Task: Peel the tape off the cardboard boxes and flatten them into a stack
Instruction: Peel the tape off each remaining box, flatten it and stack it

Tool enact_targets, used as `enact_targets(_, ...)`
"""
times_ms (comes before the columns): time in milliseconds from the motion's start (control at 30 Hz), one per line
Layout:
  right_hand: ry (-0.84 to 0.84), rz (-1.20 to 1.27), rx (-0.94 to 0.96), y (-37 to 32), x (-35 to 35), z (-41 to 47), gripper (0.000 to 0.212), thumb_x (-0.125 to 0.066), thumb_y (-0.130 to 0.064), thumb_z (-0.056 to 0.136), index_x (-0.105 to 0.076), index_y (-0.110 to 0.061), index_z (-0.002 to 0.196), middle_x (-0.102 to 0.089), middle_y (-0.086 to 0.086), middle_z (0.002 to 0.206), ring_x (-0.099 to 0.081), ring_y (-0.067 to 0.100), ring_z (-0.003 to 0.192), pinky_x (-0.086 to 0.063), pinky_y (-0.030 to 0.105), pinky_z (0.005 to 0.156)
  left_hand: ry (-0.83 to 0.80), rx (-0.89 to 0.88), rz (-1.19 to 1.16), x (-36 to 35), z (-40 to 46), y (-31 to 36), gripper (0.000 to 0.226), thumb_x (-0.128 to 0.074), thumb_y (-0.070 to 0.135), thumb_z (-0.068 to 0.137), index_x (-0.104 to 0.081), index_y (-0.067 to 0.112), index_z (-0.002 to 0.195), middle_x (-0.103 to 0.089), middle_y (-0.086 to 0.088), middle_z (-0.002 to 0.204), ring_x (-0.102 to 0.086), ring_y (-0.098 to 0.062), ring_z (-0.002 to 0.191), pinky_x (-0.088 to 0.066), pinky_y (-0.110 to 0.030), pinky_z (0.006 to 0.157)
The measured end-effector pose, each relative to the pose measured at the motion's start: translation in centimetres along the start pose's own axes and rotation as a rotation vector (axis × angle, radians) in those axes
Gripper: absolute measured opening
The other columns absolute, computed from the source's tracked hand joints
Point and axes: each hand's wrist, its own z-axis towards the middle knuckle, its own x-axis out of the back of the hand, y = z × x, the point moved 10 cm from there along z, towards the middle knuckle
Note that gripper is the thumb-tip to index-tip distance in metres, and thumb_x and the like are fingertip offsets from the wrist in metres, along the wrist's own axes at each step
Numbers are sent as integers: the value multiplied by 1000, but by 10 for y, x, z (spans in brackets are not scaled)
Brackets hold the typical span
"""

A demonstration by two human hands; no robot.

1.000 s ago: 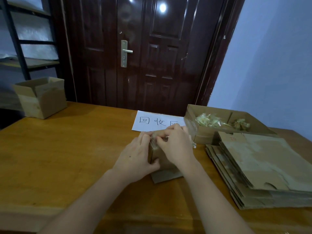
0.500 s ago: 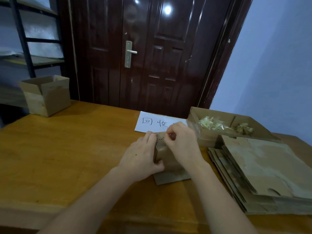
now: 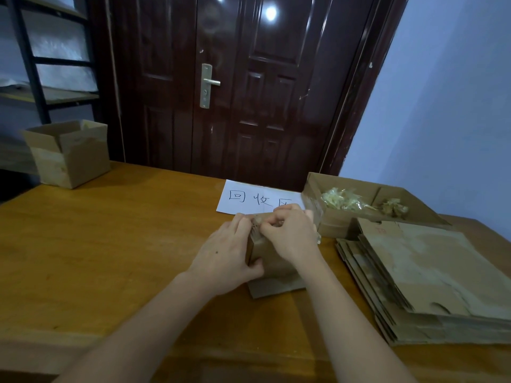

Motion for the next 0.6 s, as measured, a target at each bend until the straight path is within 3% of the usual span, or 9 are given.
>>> enact_targets(100, 39, -64, -12, -5, -3, 3, 17, -64, -39, 90, -70, -33, 75, -61, -15, 114, -42, 16, 113, -32, 36, 88, -18, 4, -16, 0, 0, -1, 64, -61, 57, 75, -39, 28, 128, -44, 15, 126, -49, -5, 106, -49, -24, 83)
enact_targets(233, 94, -131, 33, -8, 0, 6, 17, -56, -34, 97, -64, -22, 88, -60, -6, 103, -50, 19, 102, -42, 38, 87, -27, 2, 52, 3, 3, 0, 63, -60, 60, 74, -40, 28, 124, -46, 14, 115, -52, -8, 94, -50, -27, 75)
enact_targets(300, 130, -78, 39, -1, 9, 7, 14, -55, -29, 100, -58, -19, 90, -59, -2, 95, -56, 19, 90, -49, 37, 76, -39, 7, 107, 3, 5, 0, 64, -58, 62, 74, -40, 27, 124, -43, 14, 109, -49, -7, 86, -46, -25, 69)
enact_targets(400, 171, -14, 39, 10, 23, 6, 14, -52, -27, 103, -50, -18, 93, -57, -3, 81, -57, 12, 70, -45, 30, 55, -52, 7, 142, 1, 9, 3, 62, -60, 63, 74, -39, 28, 121, -38, 14, 106, -47, -8, 83, -42, -23, 65)
enact_targets(500, 188, 9, 61, 11, 27, 4, 13, -49, -26, 105, -46, -18, 95, -55, -3, 78, -57, 14, 68, -51, 36, 58, -67, 5, 130, -4, 10, 6, 65, -62, 61, 75, -37, 26, 124, -38, 12, 110, -48, -10, 86, -42, -24, 67)
enact_targets(600, 182, 100, 10, 24, 30, 6, 16, -48, -23, 105, -42, -24, 91, -57, -2, 81, -58, 13, 69, -43, 28, 53, -58, 13, 119, -5, 8, 7, 67, -59, 61, 74, -36, 26, 126, -38, 11, 113, -49, -12, 88, -46, -28, 70)
